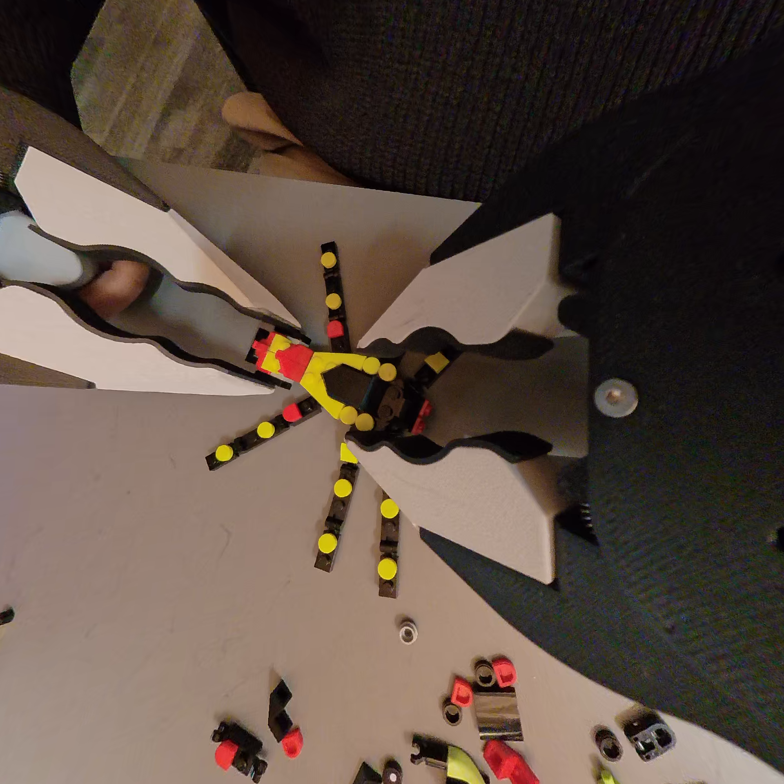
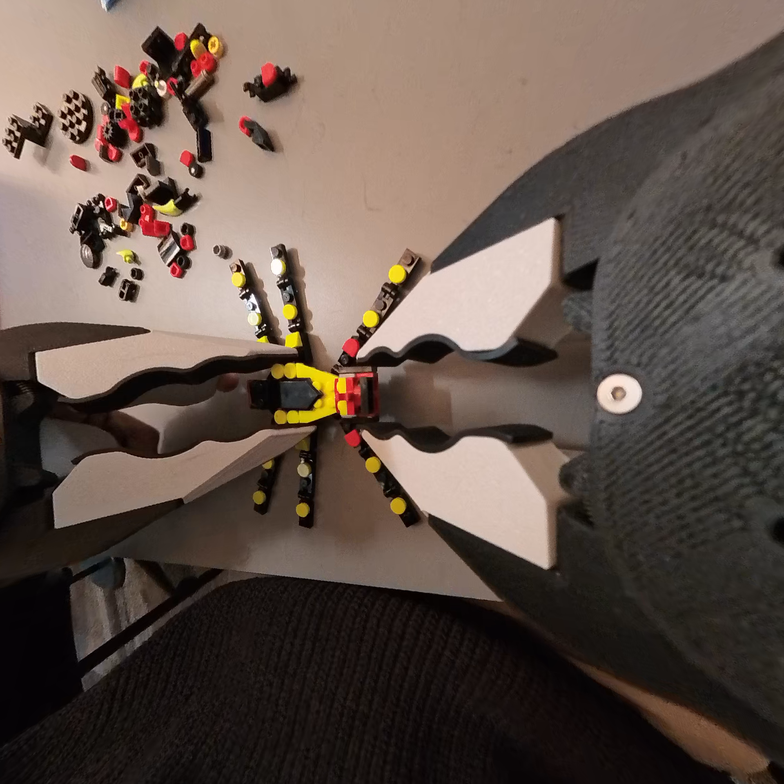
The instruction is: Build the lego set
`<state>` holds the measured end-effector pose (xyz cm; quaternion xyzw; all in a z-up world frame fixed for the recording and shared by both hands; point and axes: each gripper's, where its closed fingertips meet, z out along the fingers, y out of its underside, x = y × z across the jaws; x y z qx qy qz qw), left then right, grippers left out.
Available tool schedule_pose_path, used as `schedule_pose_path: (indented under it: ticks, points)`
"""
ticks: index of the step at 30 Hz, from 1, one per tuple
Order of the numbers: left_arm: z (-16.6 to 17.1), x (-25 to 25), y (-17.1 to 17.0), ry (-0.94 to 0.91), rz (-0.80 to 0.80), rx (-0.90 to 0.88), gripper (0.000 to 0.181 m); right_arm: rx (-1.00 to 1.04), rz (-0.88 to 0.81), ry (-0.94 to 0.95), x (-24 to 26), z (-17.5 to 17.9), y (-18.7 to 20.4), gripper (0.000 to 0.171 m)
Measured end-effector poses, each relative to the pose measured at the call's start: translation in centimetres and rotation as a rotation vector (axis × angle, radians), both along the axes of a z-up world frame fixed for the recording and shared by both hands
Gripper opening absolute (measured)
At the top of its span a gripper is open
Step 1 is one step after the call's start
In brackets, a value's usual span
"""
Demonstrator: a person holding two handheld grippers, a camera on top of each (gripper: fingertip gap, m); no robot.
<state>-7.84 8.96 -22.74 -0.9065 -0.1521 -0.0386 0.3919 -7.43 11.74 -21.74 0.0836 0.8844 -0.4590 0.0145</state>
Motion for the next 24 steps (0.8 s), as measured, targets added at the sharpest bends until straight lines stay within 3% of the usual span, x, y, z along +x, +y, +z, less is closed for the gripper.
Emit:
schedule_pose_path:
  ticks: [24]
  points:
    - [-0.02, 0.00, 0.05, -0.009, 0.038, -0.010, 0.035, 0.006, 0.014, -0.007, -0.02, -0.13, -0.05, 0.025]
